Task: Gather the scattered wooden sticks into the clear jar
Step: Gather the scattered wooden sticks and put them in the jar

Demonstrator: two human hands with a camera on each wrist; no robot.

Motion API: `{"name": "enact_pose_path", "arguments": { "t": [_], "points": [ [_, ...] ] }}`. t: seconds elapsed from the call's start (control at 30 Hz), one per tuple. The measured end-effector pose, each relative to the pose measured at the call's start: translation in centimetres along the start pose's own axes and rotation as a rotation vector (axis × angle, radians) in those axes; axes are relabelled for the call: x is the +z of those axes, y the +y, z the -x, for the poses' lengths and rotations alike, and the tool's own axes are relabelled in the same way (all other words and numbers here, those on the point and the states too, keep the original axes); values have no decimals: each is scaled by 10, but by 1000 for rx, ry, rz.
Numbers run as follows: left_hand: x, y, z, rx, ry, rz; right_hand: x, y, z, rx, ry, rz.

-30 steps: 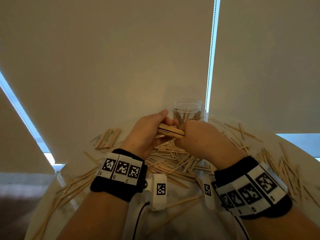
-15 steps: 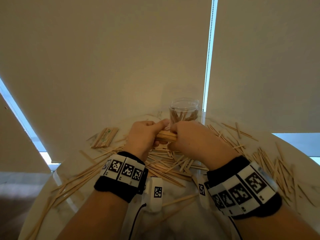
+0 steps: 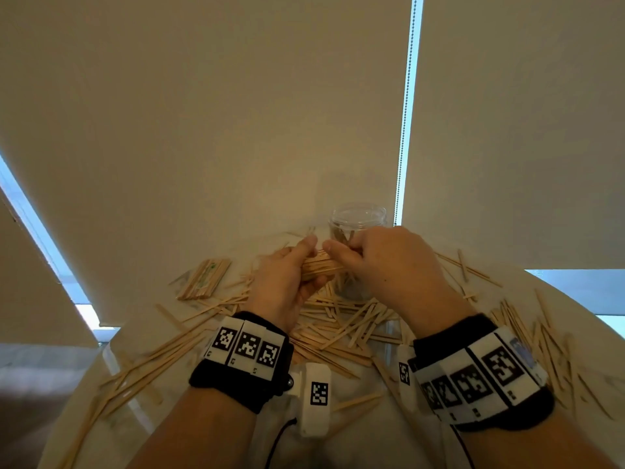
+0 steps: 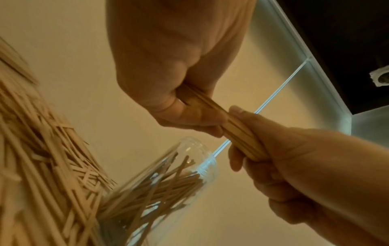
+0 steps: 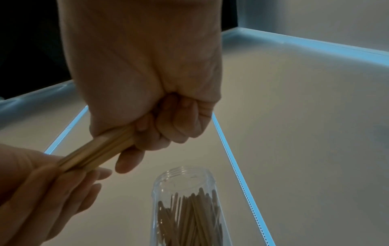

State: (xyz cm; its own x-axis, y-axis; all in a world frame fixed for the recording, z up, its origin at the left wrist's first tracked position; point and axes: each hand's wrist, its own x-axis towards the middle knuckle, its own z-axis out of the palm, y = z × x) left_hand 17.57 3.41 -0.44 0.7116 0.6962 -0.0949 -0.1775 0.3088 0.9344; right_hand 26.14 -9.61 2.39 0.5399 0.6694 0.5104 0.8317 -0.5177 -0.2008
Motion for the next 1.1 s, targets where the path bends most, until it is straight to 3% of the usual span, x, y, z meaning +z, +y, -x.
{"name": "enact_pose_path", "arguments": {
  "t": [0.23, 0.33, 0.53, 0.7, 0.93, 1.1],
  "points": [
    [9, -4, -15, 41, 88, -83, -27, 31, -17, 267, 189, -36],
    [20, -1, -32, 54, 4, -291, -35, 41, -48, 271, 217, 73],
    [57, 10, -63, 192, -198, -787, -31, 22, -108, 14, -53, 402],
    [58, 4, -78, 231, -200, -841, -12, 11, -132, -183, -366, 505],
    [53, -1, -83, 292, -211, -848, -3, 2, -141, -242, -391, 564],
    [49, -11, -95, 252, -212, -767, 5, 10, -146, -133, -414, 542]
  ]
}}
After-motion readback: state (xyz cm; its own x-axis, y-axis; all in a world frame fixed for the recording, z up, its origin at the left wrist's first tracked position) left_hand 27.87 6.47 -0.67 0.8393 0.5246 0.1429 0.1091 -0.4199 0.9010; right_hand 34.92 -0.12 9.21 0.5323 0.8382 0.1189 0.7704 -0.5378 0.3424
